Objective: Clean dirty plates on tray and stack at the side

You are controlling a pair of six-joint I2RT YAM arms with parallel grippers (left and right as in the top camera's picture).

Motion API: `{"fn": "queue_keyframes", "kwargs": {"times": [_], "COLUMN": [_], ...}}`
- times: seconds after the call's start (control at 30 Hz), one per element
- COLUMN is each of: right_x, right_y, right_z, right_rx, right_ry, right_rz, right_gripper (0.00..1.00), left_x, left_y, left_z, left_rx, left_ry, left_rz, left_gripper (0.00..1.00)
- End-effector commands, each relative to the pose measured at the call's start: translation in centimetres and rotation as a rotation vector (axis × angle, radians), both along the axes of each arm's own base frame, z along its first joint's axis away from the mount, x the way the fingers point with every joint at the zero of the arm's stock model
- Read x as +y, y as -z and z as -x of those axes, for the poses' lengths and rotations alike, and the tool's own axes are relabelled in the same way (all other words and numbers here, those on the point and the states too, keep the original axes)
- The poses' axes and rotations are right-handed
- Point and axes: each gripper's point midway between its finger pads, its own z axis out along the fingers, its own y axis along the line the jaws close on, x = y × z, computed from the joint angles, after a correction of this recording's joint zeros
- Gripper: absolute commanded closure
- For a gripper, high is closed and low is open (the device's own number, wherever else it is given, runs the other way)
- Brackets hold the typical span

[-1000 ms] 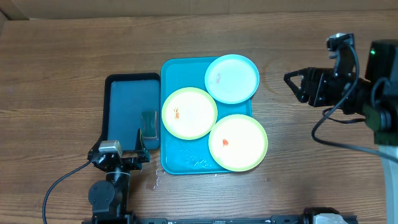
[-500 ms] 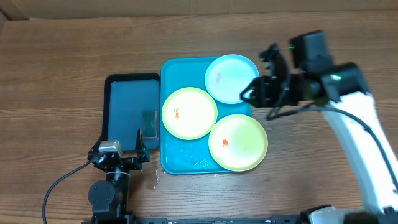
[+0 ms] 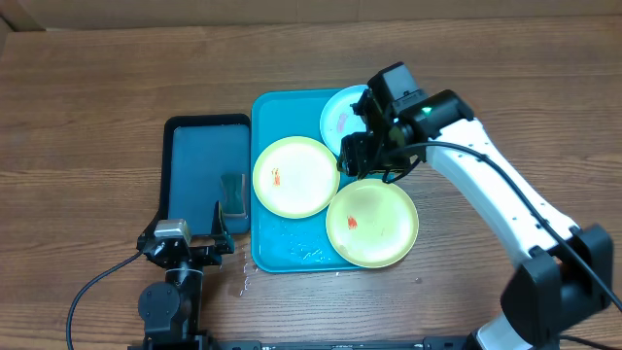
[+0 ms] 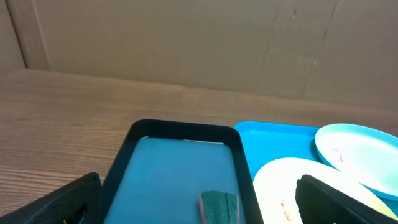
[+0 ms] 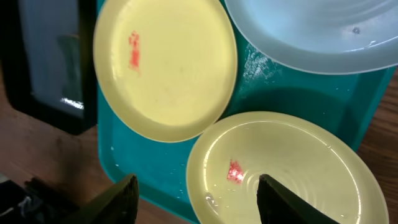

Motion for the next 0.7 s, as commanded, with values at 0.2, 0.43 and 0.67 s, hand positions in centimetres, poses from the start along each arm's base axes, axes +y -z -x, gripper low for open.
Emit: {"fn": "queue_keyframes", "kwargs": {"times": [0.2,0.43,0.67], "right_x": [2.1,2.5,2.7], "right_y": [4.5,6.5,8.7], "right_z": [0.5,-0.9,-1.1], "right_rx": [-0.018,-0.115,-0.141], "right_ry": [-0.038,0.032,0.080], "right_rz": [0.016,0.044,0.006], "right_gripper": [0.40,0.45,0.58], "left_x": [0.0,0.0,0.0], "left_y": [0.1,0.1,0.1], "left_z": [0.0,0.0,0.0], "left_rx": [-0.001,-0.001,-0.001], "left_ry": [-0.001,-0.001,-0.001], "left_rz": [-0.020,-0.020,-0.020], "left_gripper": [0.00,0.00,0.00]}}
